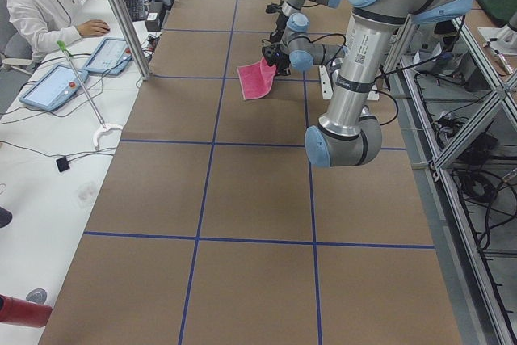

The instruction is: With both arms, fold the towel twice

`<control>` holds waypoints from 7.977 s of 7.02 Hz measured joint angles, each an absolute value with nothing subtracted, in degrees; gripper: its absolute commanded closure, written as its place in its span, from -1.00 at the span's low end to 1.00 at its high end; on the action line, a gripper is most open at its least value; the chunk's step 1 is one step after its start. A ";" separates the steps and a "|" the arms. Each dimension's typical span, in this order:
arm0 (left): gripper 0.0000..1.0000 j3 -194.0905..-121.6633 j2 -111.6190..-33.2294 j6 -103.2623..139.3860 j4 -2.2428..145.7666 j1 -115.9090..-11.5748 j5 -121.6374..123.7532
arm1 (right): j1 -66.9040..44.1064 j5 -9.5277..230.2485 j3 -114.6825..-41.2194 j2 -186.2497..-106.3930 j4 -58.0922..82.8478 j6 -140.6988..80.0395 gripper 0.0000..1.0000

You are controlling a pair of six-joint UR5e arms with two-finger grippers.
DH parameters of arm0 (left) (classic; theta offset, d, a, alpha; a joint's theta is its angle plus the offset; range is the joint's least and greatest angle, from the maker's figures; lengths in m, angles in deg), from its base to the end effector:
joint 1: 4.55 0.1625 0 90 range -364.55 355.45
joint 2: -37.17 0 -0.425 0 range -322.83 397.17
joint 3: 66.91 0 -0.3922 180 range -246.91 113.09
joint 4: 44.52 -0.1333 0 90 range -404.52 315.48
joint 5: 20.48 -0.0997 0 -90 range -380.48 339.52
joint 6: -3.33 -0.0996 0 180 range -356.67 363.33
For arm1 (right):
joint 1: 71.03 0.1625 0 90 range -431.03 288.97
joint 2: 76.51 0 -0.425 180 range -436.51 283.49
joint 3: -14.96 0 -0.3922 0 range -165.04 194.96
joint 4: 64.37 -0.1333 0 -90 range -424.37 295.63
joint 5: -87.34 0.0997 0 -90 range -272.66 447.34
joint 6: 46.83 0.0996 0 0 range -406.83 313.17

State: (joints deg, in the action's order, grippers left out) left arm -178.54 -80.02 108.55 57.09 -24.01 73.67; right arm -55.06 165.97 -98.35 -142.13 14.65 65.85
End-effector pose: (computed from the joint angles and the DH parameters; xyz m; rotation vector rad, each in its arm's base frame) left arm 0.5124 -0.3148 0.2077 -0.0269 1.0688 -0.5092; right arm -0.5104 -0.3051 0.2252 0.1236 -1.0538 0.7133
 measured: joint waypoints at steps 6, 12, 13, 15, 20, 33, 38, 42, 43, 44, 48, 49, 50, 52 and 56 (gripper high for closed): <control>1.00 -178.06 -79.81 108.46 57.15 -22.77 73.72 | -55.25 165.73 -97.35 -142.48 14.56 64.53 1.00; 1.00 -175.70 -80.13 108.46 57.08 -25.17 73.11 | -51.71 165.56 -92.80 -140.07 14.05 62.94 1.00; 1.00 -174.83 -80.18 108.45 57.08 -25.80 73.07 | -51.42 165.54 -91.82 -139.17 14.05 62.89 1.00; 1.00 -173.69 -80.38 108.45 57.08 -26.62 73.04 | -50.89 165.48 -90.93 -138.25 14.11 62.84 1.00; 1.00 -171.32 -81.37 107.41 57.25 -28.33 73.13 | -49.74 165.47 -89.74 -137.68 14.19 62.66 1.00; -1.00 -164.53 -85.35 98.40 57.72 -32.97 73.34 | -45.70 166.41 -85.02 -134.11 14.03 58.18 -0.99; -1.00 -166.51 -84.45 96.16 57.70 -33.14 73.89 | -41.63 173.23 -86.35 -134.69 14.05 47.14 -1.00; -1.00 -172.49 -78.94 90.67 57.95 -32.50 76.75 | -34.71 182.44 -89.72 -140.19 13.99 32.22 -1.00; -1.00 -174.94 -76.30 87.90 57.93 -32.50 78.15 | -34.46 182.79 -89.98 -140.86 13.96 31.13 -1.00; -1.00 -175.38 -75.35 86.96 58.04 -32.41 78.61 | -34.32 183.01 -90.46 -141.17 13.95 30.15 -1.00; -0.57 -163.79 -78.01 94.25 72.68 -31.98 78.64 | -29.22 189.39 -91.19 -141.67 13.97 23.82 -1.00; -0.43 -162.86 -78.65 95.57 73.95 -31.97 78.65 | -27.82 190.73 -91.20 -141.82 14.00 22.57 -1.00; -0.32 -162.54 -78.88 96.43 74.42 -31.94 78.66 | -27.14 191.24 -91.17 -141.87 14.02 22.02 -1.00; -0.31 -162.68 -78.98 98.94 74.70 -31.83 78.72 | -26.78 191.39 -91.14 -141.90 14.03 21.75 -1.00; -0.37 -162.92 -79.02 104.84 75.53 -30.50 78.74 | -26.74 191.26 -91.13 -141.90 13.99 21.86 -1.00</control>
